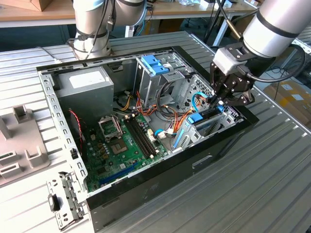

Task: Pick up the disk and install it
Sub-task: 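Insert the first disk wire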

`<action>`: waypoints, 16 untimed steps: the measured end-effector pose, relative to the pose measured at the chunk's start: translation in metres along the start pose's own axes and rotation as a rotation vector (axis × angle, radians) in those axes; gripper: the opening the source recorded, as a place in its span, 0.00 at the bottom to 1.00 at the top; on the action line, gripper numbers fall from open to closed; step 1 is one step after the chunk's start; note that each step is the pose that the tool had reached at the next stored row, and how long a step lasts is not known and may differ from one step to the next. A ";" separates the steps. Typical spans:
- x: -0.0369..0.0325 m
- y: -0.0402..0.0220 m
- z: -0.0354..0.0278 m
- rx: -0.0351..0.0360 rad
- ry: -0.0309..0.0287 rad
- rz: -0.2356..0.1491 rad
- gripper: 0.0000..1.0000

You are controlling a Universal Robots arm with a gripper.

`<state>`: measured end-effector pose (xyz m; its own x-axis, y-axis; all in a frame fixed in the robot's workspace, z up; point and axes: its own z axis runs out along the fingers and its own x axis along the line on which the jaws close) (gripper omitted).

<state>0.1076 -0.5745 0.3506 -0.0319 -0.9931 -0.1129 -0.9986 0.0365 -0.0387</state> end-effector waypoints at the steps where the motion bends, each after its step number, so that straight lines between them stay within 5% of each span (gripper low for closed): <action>1: 0.0007 0.0000 0.0001 -0.0001 -0.0016 0.000 0.17; 16: 0.0051 0.0016 0.0033 -0.0002 -0.0049 0.000 0.17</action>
<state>0.1060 -0.5792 0.3466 -0.0318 -0.9925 -0.1177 -0.9986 0.0366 -0.0385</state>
